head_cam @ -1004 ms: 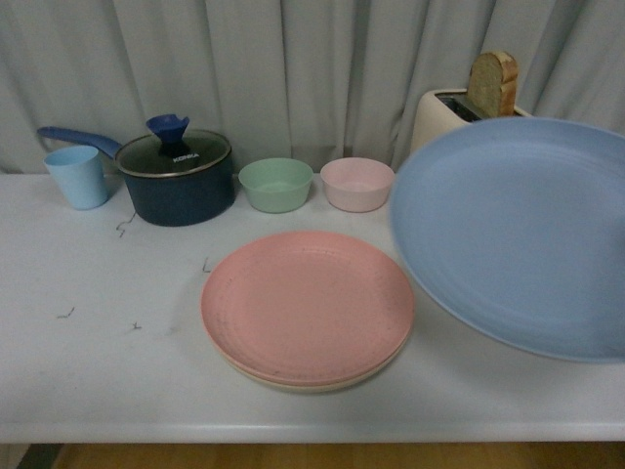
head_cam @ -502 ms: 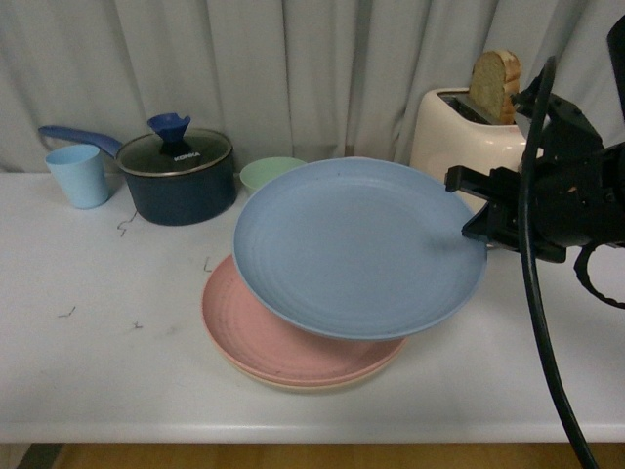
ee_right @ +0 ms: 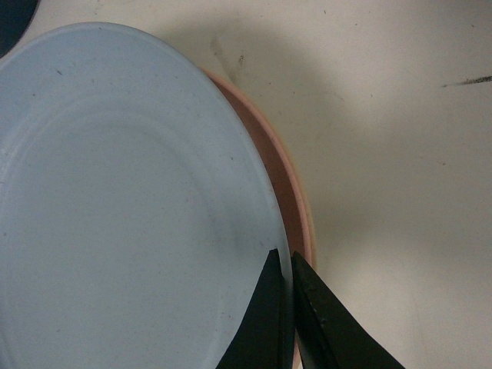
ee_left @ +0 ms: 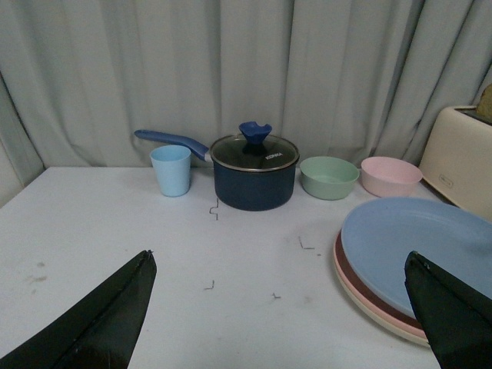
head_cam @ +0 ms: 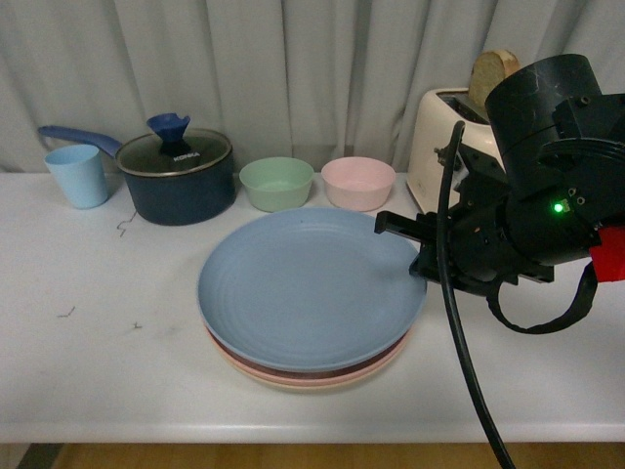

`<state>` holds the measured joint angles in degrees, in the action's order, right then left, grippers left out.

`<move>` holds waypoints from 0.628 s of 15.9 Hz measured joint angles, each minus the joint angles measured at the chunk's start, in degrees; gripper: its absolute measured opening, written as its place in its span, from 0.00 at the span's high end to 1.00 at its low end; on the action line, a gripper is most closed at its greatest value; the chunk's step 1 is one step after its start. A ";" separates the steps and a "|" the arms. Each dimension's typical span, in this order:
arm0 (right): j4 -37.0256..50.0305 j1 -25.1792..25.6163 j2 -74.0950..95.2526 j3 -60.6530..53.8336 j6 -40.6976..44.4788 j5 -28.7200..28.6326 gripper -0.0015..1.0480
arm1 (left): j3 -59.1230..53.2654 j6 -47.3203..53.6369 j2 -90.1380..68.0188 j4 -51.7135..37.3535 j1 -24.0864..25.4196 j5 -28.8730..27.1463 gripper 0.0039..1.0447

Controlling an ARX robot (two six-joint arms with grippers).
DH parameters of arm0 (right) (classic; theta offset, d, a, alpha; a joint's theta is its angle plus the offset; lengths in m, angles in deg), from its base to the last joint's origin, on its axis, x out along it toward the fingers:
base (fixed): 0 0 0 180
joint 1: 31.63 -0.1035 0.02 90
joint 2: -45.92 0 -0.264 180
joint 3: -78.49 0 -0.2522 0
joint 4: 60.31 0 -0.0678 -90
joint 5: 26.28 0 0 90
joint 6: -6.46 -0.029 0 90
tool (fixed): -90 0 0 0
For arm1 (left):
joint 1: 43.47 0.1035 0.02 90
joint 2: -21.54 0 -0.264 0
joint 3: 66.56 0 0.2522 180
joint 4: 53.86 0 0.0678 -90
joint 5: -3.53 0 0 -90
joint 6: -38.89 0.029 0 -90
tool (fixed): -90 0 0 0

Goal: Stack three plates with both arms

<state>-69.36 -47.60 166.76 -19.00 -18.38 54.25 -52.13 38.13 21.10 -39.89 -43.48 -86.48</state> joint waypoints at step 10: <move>4.72 0.31 -3.69 -4.55 -2.14 3.02 0.24 | 0.00 0.00 0.00 0.00 0.00 0.00 0.06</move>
<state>-64.64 -47.29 163.06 -23.54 -20.53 57.26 -52.13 38.13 21.10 -39.89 -43.48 -86.48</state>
